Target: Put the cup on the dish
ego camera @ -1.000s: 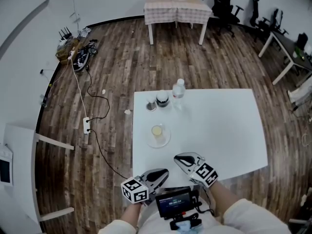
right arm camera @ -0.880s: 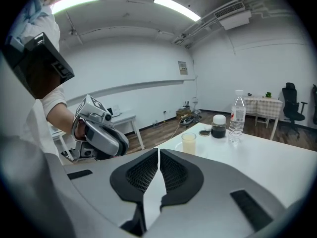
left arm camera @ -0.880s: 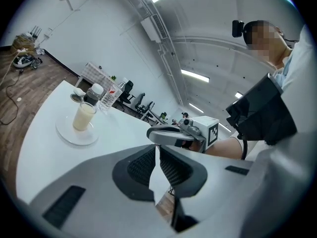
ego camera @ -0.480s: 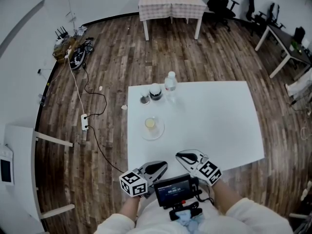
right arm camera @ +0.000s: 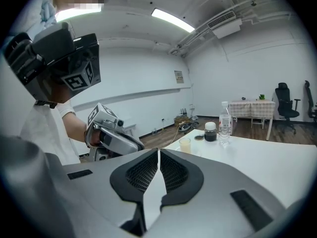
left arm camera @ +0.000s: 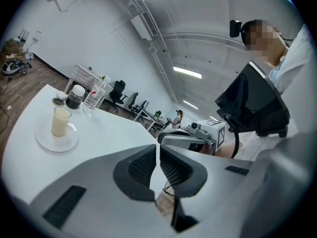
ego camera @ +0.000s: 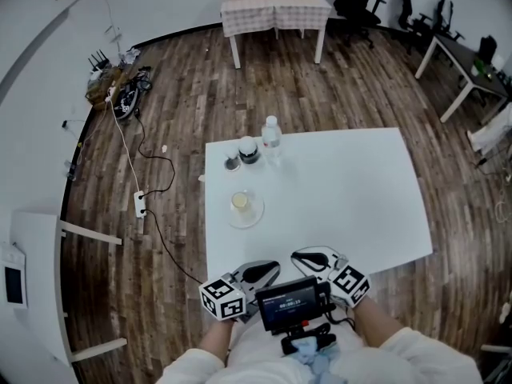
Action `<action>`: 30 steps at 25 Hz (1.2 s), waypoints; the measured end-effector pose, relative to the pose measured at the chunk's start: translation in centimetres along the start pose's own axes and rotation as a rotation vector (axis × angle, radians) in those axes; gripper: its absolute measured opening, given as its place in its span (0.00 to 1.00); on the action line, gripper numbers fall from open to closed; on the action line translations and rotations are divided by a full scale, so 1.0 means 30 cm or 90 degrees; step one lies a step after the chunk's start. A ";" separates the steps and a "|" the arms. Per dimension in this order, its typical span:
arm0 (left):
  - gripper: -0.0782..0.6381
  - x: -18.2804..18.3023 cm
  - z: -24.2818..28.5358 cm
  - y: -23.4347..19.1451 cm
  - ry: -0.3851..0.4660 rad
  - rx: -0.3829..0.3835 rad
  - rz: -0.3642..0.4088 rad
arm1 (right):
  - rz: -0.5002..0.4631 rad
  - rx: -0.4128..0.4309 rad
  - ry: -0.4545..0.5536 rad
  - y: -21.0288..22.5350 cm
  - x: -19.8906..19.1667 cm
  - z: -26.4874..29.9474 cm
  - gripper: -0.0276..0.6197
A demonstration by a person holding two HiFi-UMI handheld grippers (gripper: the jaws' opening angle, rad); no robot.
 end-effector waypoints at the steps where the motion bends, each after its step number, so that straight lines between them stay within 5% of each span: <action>1: 0.13 -0.005 0.007 0.004 -0.002 0.000 -0.001 | 0.000 0.000 0.000 0.000 -0.002 -0.008 0.10; 30: 0.13 -0.045 0.053 0.056 -0.011 -0.005 0.006 | -0.001 -0.028 -0.004 0.009 -0.031 -0.092 0.09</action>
Point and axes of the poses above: the fingertips, and each gripper's own axes: z forward along the fingers, y to its right, x out of its top, the point moved 8 cm from there along -z, backward along the fingers, and after that the axes turned 5 degrees about -z, right-handed, at the moved point
